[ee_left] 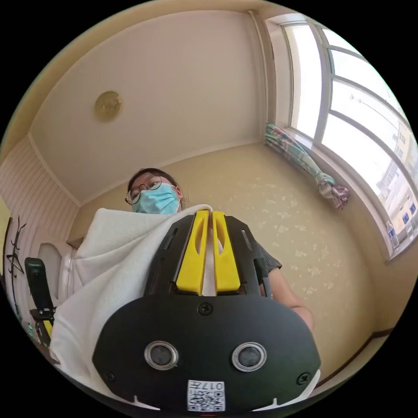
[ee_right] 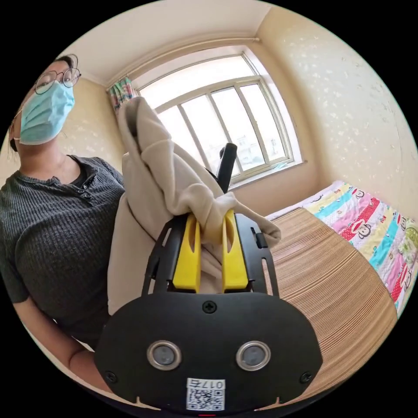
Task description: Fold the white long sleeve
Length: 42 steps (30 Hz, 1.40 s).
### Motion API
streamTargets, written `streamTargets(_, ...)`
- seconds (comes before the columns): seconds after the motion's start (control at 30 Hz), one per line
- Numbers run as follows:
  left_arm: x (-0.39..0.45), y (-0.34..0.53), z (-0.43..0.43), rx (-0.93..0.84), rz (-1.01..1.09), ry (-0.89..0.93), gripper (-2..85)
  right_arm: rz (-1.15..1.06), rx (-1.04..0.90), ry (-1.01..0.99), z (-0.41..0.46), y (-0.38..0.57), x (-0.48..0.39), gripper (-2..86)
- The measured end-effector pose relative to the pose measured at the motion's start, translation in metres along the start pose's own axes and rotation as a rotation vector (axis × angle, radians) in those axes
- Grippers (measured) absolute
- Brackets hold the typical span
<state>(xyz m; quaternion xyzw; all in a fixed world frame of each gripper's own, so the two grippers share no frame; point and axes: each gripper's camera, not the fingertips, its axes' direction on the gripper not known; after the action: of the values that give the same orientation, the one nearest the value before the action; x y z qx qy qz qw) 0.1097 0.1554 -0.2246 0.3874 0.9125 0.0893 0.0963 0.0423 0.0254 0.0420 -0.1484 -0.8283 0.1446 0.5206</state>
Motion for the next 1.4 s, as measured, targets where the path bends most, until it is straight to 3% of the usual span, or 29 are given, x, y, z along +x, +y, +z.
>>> streamTargets(0.13, 0.031, 0.013, -0.015, -0.248, -0.144, -0.472, -0.5, -0.033, 0.027, 0.393, -0.011, 0.013, -0.030, 6.1)
streamTargets(0.2, 0.053, 0.027, -0.024, -0.352, -0.222, -0.918, -0.4, -0.023, 0.062, 0.525, -0.016, 0.016, -0.040, 5.9)
streamTargets(0.23, 0.056, 0.032, -0.027, -0.365, -0.251, -1.032, -0.3, -0.007, 0.081, 0.588, -0.019, 0.018, -0.044, 5.8)
streamTargets(0.3, 0.060, 0.053, -0.050, -0.328, -0.382, -1.447, 0.2, 0.024, 0.095, 0.686, -0.018, 0.021, -0.047, 5.7)
streamTargets(0.37, 0.054, 0.072, -0.064, -0.271, -0.418, -1.569, 0.9, 0.051, 0.063, 0.793, -0.006, 0.024, -0.046, 5.8)
streamTargets(0.53, -0.027, 0.129, -0.077, -0.266, -0.494, -1.494, 5.1, 0.177, -0.100, 0.990, 0.049, 0.036, -0.016, 5.9)
streamTargets(0.63, -0.111, 0.166, -0.064, -0.401, -0.583, -1.494, 10.7, 0.213, -0.151, 1.012, 0.066, 0.040, -0.007, 6.0)
streamTargets(0.77, -0.208, 0.210, -0.032, -0.584, -0.570, -1.581, 14.8, 0.269, -0.212, 1.037, 0.085, 0.038, -0.003, 6.0)
streamTargets(0.87, -0.251, 0.232, -0.016, -0.672, -0.536, -1.765, 15.1, 0.305, -0.285, 1.131, 0.102, 0.033, 0.002, 6.0)
streamTargets(0.97, -0.284, 0.251, -0.014, -0.762, -0.498, -1.932, 15.1, 0.347, -0.256, 1.044, 0.102, 0.033, 0.002, 6.0)
streamTargets(1.03, -0.301, 0.263, -0.020, -0.809, -0.512, -1.942, 13.8, 0.371, -0.247, 1.011, 0.100, 0.031, -0.002, 6.1)
streamTargets(1.1, -0.302, 0.265, -0.027, -0.769, -0.487, -1.853, 6.6, 0.351, -0.252, 0.997, 0.100, 0.030, -0.007, 6.3)
streamTargets(1.27, -0.270, 0.225, -0.061, -0.499, -0.462, -1.735, 2.4, 0.292, -0.183, 0.908, 0.059, 0.040, -0.023, 8.1)
streamTargets(1.4, -0.255, 0.185, -0.049, -0.531, -0.344, -1.676, 1.3, 0.163, -0.028, 0.646, 0.016, 0.072, -0.050, 10.2)
